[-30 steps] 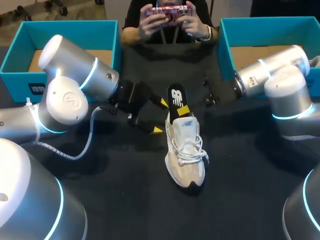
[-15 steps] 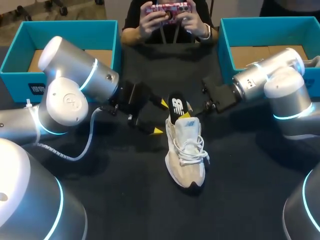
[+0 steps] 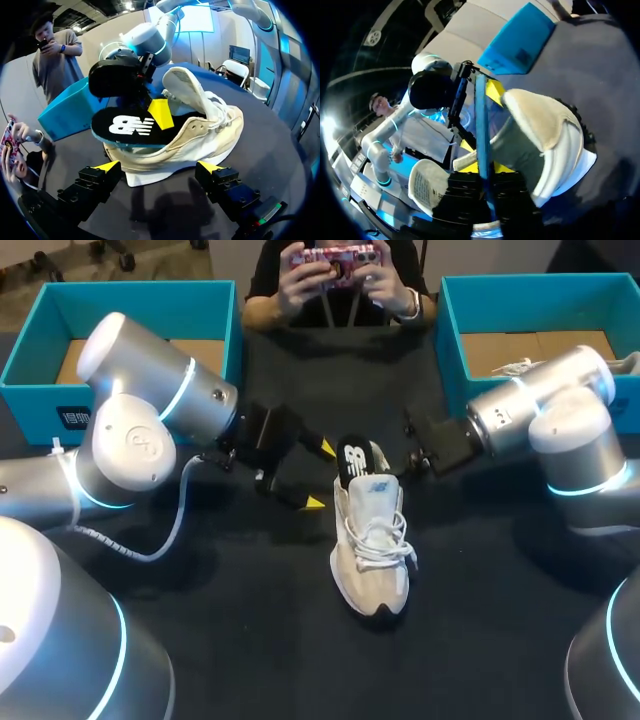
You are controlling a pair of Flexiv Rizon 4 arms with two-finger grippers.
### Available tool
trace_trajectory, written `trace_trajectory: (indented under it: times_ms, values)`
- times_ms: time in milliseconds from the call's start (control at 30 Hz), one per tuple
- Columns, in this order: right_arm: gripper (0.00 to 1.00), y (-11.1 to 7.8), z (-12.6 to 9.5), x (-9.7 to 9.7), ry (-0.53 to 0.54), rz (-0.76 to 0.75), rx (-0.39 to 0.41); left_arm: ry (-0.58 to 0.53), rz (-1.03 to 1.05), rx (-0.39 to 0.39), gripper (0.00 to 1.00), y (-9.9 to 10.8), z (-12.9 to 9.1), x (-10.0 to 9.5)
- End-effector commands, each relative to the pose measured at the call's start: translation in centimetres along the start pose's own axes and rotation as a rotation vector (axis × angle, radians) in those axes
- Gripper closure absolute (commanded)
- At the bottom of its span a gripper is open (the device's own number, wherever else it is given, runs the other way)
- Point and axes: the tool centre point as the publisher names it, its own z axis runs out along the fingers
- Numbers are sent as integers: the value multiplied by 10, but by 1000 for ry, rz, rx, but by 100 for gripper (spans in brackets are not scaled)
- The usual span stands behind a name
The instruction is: Take the shoe out of the shoebox, open the shoe tongue, remove and reinsert the insole, then place the shoe into the shoebox
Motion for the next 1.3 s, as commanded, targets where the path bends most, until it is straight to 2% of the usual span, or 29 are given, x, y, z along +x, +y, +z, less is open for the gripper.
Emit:
trace_trajectory:
  times_ms: [33,167,300,333,400,600,900,1133,1167,1200,1300]
  values:
    - [75,8,-5,6,-21,-15,7,-2,0,3,0,1,1,0]
    - [72,13,-7,6,-30,-32,7,-6,-3,4,0,1,1,1]
    - [74,19,-8,1,-34,-41,12,-6,-8,3,0,3,1,2]
    - [78,20,-8,-1,-35,-42,14,-4,-8,2,0,3,1,2]
    - [100,19,-9,-4,-38,-36,19,-3,-8,1,0,4,1,2]
    - [100,10,-10,-4,-40,2,25,-7,-6,3,0,2,0,0]
    - [100,-17,1,2,-44,67,3,-7,-8,2,0,3,-1,0]
    - [100,-21,1,5,-59,87,3,-2,-6,4,0,3,0,1]
    - [84,-18,-1,7,-70,76,-1,-1,-5,4,0,3,0,1]
    - [80,-17,-2,7,-77,68,0,0,-5,4,0,3,0,1]
    - [77,-9,-8,8,-93,48,3,0,-4,4,0,4,0,1]
